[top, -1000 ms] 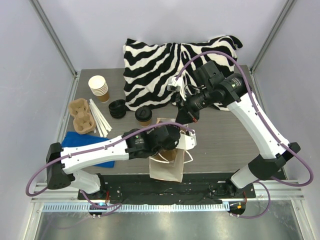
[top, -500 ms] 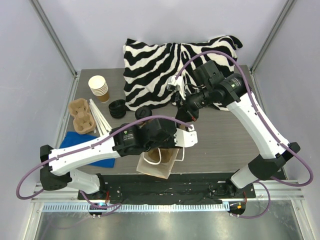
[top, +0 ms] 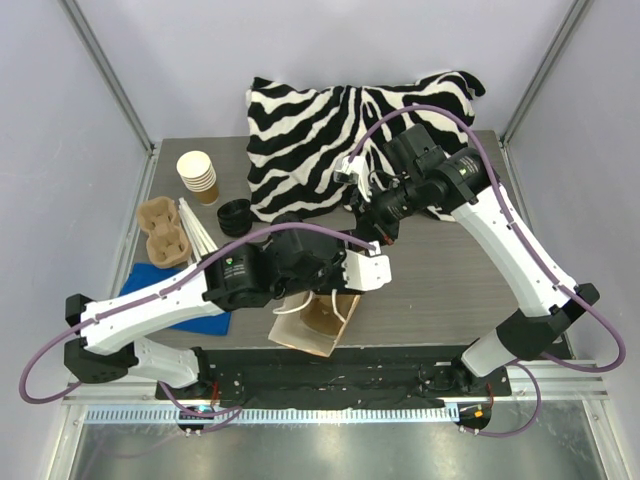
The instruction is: Pack the takeout coffee
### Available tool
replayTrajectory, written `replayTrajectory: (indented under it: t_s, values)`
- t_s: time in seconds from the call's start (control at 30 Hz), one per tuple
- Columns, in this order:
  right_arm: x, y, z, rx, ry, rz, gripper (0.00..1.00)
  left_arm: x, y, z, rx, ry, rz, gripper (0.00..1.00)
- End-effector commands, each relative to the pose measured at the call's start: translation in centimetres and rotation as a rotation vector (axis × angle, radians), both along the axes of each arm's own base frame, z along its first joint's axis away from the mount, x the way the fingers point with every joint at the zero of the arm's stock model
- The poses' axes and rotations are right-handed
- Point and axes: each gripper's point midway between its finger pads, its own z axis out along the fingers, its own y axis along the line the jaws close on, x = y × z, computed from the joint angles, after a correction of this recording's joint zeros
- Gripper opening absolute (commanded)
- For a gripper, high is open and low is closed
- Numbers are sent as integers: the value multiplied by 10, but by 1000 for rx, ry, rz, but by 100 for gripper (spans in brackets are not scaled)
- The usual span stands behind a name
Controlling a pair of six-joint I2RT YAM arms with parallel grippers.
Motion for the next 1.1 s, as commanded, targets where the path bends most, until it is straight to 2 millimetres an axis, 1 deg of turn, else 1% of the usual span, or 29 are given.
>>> replayTrajectory:
  t_s: [0.0,0.1,0.3,0.4,0.5,0.63,0.8,0.87,0.97,1.07]
  values:
    - [-17,-10,-1,-35,48,3,1,-3,2,45,-126,-40,-23,61]
    - [-19,-13,-3,-43,39,16,1,-2,3,51,-143,-52,-18,65]
    - [-19,-15,-5,-46,23,20,1,0,8,62,-150,-74,-7,68]
    - [-19,-16,-6,-47,18,15,1,-6,13,72,-183,-62,-22,68]
    - [-21,-17,-8,-50,23,16,1,-11,15,79,-210,-57,-42,72]
    - [-22,-17,-3,-40,10,16,1,-10,19,69,-161,-50,-33,75]
    - [-23,-15,-1,-19,8,19,1,-7,23,48,-84,-53,-27,81]
    - [-24,-15,1,-9,8,24,1,-2,23,38,-48,-68,-9,83]
    - [-26,-14,2,-5,11,35,1,6,20,33,-22,-96,15,84]
    - [-30,-16,1,-5,17,50,1,14,20,34,-4,-153,23,84]
